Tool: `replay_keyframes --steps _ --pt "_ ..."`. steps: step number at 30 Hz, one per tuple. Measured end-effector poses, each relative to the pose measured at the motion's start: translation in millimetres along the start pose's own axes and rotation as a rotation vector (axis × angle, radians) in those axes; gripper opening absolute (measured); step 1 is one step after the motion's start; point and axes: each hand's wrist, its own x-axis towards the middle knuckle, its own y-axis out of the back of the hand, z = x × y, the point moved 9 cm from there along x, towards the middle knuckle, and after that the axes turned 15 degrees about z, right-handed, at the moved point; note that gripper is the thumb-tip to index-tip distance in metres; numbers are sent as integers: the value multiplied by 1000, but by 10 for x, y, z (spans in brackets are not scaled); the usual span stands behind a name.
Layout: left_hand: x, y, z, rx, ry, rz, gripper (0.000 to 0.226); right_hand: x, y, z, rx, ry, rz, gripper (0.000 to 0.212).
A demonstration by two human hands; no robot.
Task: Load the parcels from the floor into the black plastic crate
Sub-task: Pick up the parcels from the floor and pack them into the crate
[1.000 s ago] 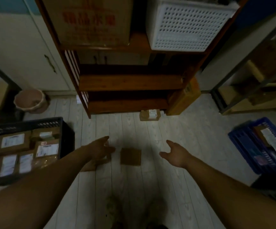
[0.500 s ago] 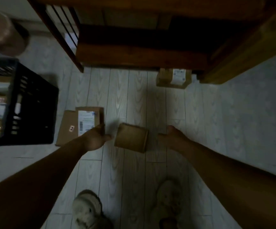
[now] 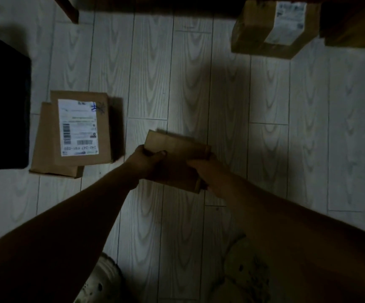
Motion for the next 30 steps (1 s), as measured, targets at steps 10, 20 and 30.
replay_keyframes --steps 10,20,30 --pt "-986 1130 694 -390 230 210 59 -1325 474 -964 74 56 82 74" --pt "-3209 3295 1979 -271 -35 124 23 -4369 905 -2274 59 252 135 59" --pt "-4994 4693 2517 -216 -313 172 43 -6567 1233 -2864 189 530 145 47"
